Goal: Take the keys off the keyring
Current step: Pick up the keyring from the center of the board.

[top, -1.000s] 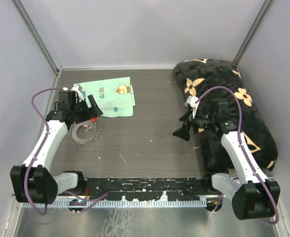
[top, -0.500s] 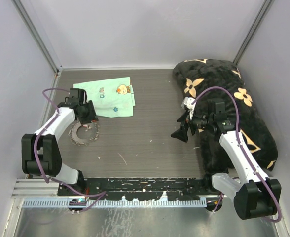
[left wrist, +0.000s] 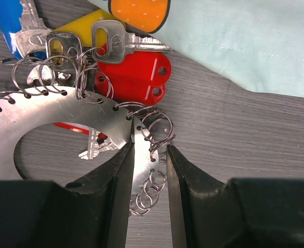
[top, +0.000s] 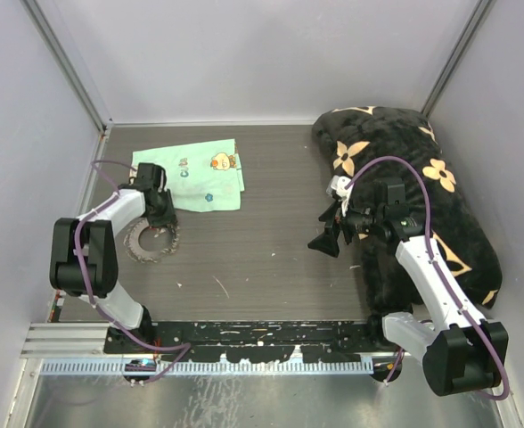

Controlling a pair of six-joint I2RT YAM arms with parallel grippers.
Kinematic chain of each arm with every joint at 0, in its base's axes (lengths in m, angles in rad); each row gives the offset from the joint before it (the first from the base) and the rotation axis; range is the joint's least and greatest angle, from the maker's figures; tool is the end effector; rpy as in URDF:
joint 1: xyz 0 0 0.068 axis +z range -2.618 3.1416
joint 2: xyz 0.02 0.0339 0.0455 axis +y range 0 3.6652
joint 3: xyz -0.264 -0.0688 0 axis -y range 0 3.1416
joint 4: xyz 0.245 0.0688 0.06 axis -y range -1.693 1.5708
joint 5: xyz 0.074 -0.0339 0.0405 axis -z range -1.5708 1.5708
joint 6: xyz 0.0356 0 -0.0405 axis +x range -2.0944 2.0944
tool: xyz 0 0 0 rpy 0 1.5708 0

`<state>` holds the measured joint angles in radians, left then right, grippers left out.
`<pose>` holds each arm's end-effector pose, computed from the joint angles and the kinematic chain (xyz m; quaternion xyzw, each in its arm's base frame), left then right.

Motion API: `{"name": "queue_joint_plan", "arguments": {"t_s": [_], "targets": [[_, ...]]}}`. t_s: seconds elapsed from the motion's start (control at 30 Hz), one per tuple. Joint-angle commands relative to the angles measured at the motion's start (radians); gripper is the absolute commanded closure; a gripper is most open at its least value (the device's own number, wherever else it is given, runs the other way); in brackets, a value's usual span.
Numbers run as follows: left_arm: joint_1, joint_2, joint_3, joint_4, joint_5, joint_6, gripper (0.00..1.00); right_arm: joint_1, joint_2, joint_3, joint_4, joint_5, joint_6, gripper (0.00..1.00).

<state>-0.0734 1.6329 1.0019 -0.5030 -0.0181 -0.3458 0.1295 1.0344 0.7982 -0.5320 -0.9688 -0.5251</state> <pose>0.3152 -0.0225 0.1816 -0.1345 0.9669 -0.0364 0.2138 0.1995 0.0556 0.2760 -0.4341 0.7129 0.3524 0.4232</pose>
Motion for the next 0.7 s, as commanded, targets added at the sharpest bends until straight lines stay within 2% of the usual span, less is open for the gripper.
{"name": "queue_joint_plan", "arguments": {"t_s": [0.0,0.37,0.67], "targets": [[-0.012,-0.011,0.043,0.043,-0.003,0.042,0.67,0.005,0.000,0.002,0.027,0.001,-0.006,0.00],[-0.021,0.038,0.085,0.028,-0.002,0.066,0.66,0.013,0.008,0.002,0.027,0.002,-0.006,0.00],[-0.035,0.063,0.096,0.010,-0.024,0.073,0.70,0.016,0.010,0.002,0.029,0.002,-0.006,0.00]]}}
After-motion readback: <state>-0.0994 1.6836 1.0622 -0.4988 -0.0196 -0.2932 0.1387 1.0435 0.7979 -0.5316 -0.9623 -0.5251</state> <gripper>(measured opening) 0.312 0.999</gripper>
